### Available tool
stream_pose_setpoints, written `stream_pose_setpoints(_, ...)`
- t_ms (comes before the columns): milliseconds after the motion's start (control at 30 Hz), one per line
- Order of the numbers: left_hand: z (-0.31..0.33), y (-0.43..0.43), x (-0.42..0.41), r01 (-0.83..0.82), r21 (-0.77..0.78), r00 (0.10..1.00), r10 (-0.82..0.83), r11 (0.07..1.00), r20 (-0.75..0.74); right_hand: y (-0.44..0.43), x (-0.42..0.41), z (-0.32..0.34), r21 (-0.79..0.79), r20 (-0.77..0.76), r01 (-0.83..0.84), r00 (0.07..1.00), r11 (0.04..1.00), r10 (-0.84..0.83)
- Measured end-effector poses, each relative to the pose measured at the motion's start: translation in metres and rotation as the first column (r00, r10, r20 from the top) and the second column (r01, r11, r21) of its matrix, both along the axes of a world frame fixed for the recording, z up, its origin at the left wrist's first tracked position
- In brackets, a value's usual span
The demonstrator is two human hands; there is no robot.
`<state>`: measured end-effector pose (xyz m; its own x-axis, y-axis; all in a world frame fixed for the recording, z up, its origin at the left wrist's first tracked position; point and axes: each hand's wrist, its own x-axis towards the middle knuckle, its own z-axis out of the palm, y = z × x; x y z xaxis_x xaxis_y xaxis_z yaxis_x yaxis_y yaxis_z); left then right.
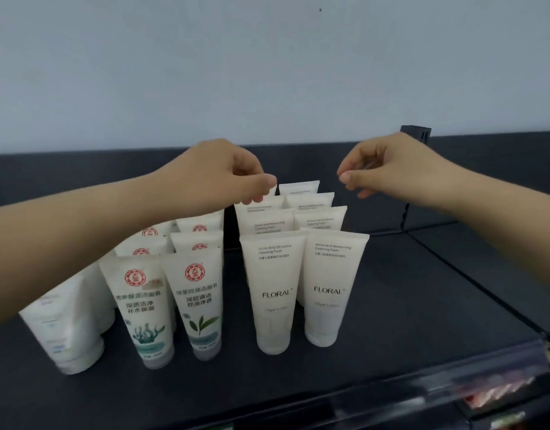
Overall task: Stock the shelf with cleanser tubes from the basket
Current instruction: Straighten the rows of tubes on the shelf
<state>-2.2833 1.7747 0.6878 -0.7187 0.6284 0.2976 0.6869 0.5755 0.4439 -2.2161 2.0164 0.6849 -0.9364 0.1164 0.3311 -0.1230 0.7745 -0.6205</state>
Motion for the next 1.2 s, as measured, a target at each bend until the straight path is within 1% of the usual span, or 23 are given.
stream_pose_setpoints(100, 0.006, 0.007, -0.018, -0.047, 0.007, 0.999, 0.047, 0.999, -0.015, 0.008, -0.022, 0.002, 0.05, -0.004, 0.012, 1.0, 0.999, -0.012)
stream_pose_setpoints(167, 0.008, 0.013, -0.036, -0.084, -0.045, 0.995, 0.081, 0.995, -0.064, 0.012, -0.04, 0.002, 0.084, -0.015, -0.01, 1.0, 0.996, 0.012)
stream_pose_setpoints(233, 0.008, 0.019, -0.053, -0.107, -0.108, 0.992, 0.099, 0.988, -0.075, 0.016, -0.059, 0.0, 0.125, -0.011, -0.034, 0.999, 0.992, 0.036)
stream_pose_setpoints(300, 0.006, 0.024, -0.068, -0.123, -0.171, 0.992, 0.116, 0.978, -0.049, 0.02, -0.078, -0.002, 0.157, 0.021, -0.065, 0.998, 0.985, 0.062)
stream_pose_setpoints(467, -0.004, 0.036, -0.096, -0.152, -0.319, 0.988, 0.149, 0.936, -0.034, 0.025, -0.116, -0.014, 0.283, 0.164, -0.17, 0.978, 0.944, 0.127)
stream_pose_setpoints(600, -0.01, 0.043, -0.109, -0.155, -0.39, 0.988, 0.143, 0.907, -0.061, 0.027, -0.131, -0.02, 0.313, 0.215, -0.213, 0.965, 0.925, 0.149)
stream_pose_setpoints(700, -0.015, 0.046, -0.113, -0.167, -0.413, 0.986, 0.146, 0.895, -0.082, 0.026, -0.136, -0.024, 0.348, 0.242, -0.23, 0.959, 0.909, 0.15)
stream_pose_setpoints(800, -0.02, 0.044, -0.114, -0.186, -0.386, 0.982, 0.166, 0.904, -0.085, 0.025, -0.139, -0.027, 0.391, 0.236, -0.23, 0.961, 0.891, 0.144)
stream_pose_setpoints(1200, -0.023, 0.044, -0.114, -0.202, -0.368, 0.979, 0.178, 0.908, -0.1, 0.025, -0.141, -0.031, 0.391, 0.2, -0.226, 0.967, 0.892, 0.158)
